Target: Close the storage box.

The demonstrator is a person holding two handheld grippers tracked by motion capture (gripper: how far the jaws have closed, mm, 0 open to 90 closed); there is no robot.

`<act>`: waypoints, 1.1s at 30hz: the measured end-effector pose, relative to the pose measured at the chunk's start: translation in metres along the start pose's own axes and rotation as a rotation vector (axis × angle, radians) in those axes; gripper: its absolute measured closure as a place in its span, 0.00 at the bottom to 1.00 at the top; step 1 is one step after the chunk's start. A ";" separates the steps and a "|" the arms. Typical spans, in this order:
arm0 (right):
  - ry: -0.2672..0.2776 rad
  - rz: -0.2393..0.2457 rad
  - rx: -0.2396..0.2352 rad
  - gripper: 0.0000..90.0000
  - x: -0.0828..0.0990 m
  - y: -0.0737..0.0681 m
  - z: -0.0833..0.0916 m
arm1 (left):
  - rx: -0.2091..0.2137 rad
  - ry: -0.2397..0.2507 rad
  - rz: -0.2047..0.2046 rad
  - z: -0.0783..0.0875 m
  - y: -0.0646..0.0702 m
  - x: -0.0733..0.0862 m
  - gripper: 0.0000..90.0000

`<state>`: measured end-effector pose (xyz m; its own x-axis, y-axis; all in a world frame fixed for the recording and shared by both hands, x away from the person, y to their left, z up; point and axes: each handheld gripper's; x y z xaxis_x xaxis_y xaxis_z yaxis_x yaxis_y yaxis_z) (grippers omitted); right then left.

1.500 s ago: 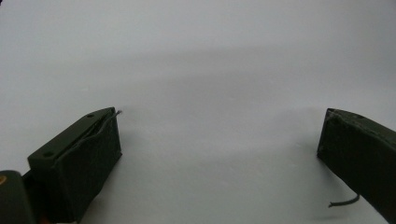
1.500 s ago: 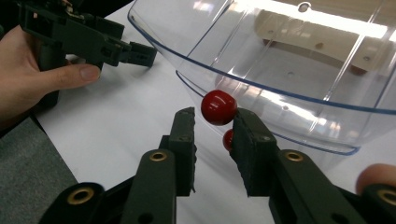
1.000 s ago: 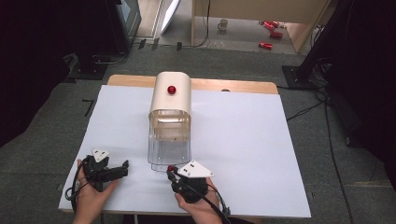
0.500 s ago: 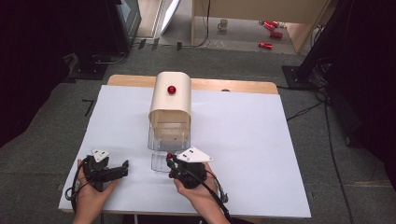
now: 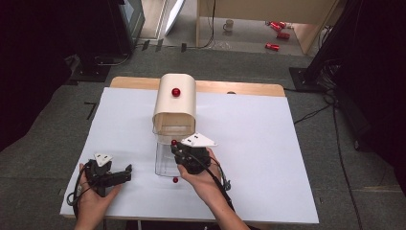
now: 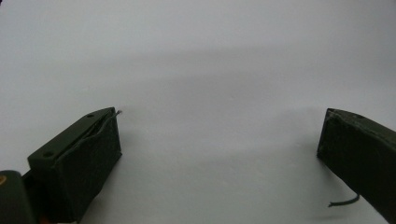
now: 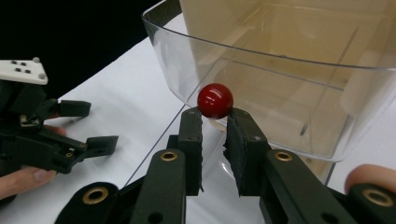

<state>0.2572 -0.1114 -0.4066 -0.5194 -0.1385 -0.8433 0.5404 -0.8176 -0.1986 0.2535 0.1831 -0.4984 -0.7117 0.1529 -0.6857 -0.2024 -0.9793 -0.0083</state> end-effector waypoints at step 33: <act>-0.040 0.025 0.007 0.23 -0.005 0.002 -0.006 | -0.001 0.002 0.000 0.000 0.000 0.000 0.00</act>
<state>0.2652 -0.1087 -0.4059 -0.5320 -0.1812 -0.8271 0.5490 -0.8175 -0.1740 0.2535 0.1830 -0.4985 -0.7104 0.1529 -0.6870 -0.2020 -0.9793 -0.0091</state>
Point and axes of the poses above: each handheld gripper's, and its own axes: z roughly backward along the jaws, x roughly out of its underside, y roughly to its right, and after that the axes turned 1 degree about x, right-handed
